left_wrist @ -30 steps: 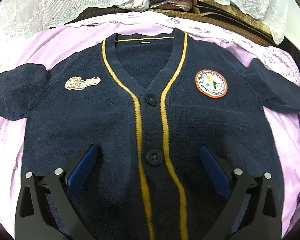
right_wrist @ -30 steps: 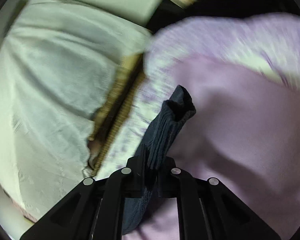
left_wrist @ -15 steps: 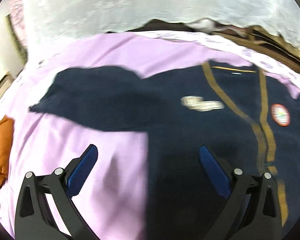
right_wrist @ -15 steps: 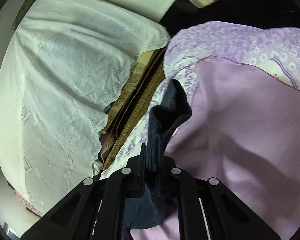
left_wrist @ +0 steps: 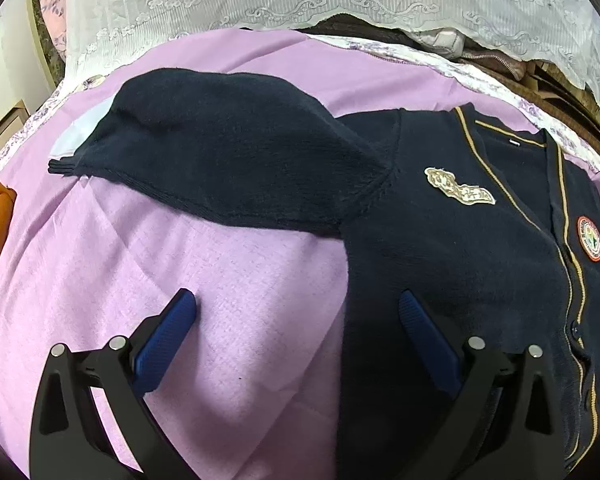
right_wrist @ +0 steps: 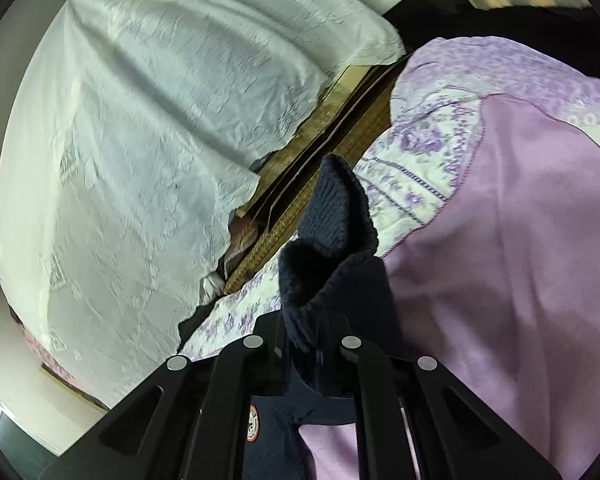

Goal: Fold small clothes
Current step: 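Carry the held sleeve with the right gripper across the cardigan body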

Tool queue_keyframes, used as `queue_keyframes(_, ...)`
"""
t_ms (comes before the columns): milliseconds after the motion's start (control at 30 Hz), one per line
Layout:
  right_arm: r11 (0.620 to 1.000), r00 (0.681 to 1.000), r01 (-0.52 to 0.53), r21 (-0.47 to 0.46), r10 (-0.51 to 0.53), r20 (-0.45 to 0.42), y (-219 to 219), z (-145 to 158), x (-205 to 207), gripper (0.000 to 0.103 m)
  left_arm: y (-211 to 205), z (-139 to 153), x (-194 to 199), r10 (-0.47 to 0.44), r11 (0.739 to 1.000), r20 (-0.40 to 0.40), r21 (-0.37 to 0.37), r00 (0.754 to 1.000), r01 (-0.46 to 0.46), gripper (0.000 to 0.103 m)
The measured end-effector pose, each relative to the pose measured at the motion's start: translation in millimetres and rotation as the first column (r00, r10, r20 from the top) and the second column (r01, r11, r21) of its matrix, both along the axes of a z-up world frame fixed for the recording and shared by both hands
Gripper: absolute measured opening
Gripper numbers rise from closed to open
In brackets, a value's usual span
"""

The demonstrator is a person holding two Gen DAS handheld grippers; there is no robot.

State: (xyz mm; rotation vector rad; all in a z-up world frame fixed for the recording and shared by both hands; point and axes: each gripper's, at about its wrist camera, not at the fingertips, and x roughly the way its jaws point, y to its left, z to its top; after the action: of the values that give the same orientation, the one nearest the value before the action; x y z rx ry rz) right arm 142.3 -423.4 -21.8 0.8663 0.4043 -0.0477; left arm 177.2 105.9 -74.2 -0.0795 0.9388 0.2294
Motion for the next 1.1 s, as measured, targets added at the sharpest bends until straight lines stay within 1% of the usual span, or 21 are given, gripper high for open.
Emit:
queue_keyframes(67, 1.000, 1.000, -0.006, -0.006, 0.006, -0.009, 5.1, 2.5, 4.7, 0.009, -0.2, -0.7, -1.2, 0.001, 1.000, 0.000, 0.000, 1.000, -0.001, 0.099)
queue_keyframes(233, 0.999, 0.999, -0.029, 0.040, 0.029, -0.015, 15.0, 5.1, 14.3, 0.009, 0.0, -0.4, -0.9, 0.000, 1.000, -0.001, -0.001, 1.000, 0.000, 0.099)
queue_keyframes(333, 0.998, 0.998, -0.053, 0.041, 0.053, -0.015, 26.9, 9.9, 21.3, 0.009, -1.0, -0.9, 0.5, 0.000, 1.000, -0.002, -0.003, 1.000, 0.000, 0.099)
queue_keyframes(700, 0.989, 0.990, -0.144, -0.024, 0.144, -0.003, 85.8, 37.8, 44.5, 0.009, -1.9, -1.7, 2.0, 0.001, 1.000, -0.009, -0.011, 1.000, -0.001, 0.099)
queue_keyframes(1100, 0.964, 0.966, -0.258, -0.068, 0.258, -0.005, 146.9, 48.4, 69.9, 0.009, -1.0, -1.4, 2.8, 0.001, 1.000, -0.011, -0.015, 1.000, -0.001, 0.099)
